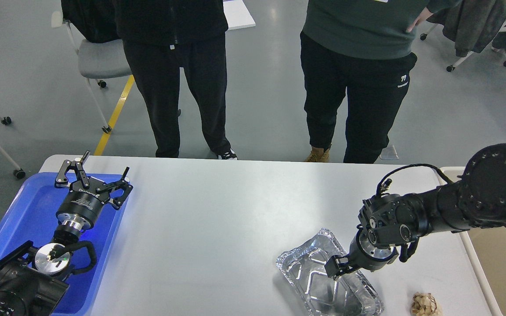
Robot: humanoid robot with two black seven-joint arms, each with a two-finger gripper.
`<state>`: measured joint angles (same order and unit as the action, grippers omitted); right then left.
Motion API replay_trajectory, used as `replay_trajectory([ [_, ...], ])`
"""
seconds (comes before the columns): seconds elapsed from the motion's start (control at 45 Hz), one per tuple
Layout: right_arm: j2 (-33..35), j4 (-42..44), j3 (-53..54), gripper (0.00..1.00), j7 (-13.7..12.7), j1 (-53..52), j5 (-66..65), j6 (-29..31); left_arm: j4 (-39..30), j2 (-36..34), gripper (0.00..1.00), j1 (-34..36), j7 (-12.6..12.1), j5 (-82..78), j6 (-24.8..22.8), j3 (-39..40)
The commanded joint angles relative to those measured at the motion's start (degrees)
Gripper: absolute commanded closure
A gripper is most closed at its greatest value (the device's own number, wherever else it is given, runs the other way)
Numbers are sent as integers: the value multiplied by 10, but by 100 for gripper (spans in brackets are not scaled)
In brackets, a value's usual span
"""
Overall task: Tidy desktop
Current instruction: 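Lower the right gripper onto the foil tray's edge, then close the right gripper on the foil tray's edge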
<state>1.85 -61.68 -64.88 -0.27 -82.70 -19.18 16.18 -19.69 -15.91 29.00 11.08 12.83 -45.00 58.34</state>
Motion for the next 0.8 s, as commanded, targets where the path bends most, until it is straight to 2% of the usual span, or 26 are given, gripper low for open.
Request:
replay_trajectory([
  [0.0,0,39,0,2,0,40,-23,-18,0,0,0,0,0,0,0,0],
  [0.067,0,50,0,3,0,47,-27,-19,0,0,0,0,0,0,0,-1],
  [0.178,2,51,0,18,1,48,-29,-19,0,0,0,0,0,0,0,-1],
  [0.244,2,51,0,35,1,49,-30,-23,0,0,0,0,0,0,0,-1],
  [0.333,0,51,0,50,2,48,-29,-26,0,0,0,0,0,0,0,0],
  [0.422,0,51,-1,77,5,48,-29,-26,0,0,0,0,0,0,0,0],
  [0.489,1,51,-2,80,5,47,-30,-26,0,0,0,0,0,0,0,-1],
  [0.511,1,51,-2,85,6,47,-30,-26,0,0,0,0,0,0,0,-1],
  [0.533,1,51,-2,96,6,47,-30,-26,0,0,0,0,0,0,0,-1],
  [0.556,0,51,-2,100,6,47,-30,-26,0,0,0,0,0,0,0,0],
  [0.778,0,46,-9,100,6,46,-31,-26,0,0,0,0,0,0,0,-1],
])
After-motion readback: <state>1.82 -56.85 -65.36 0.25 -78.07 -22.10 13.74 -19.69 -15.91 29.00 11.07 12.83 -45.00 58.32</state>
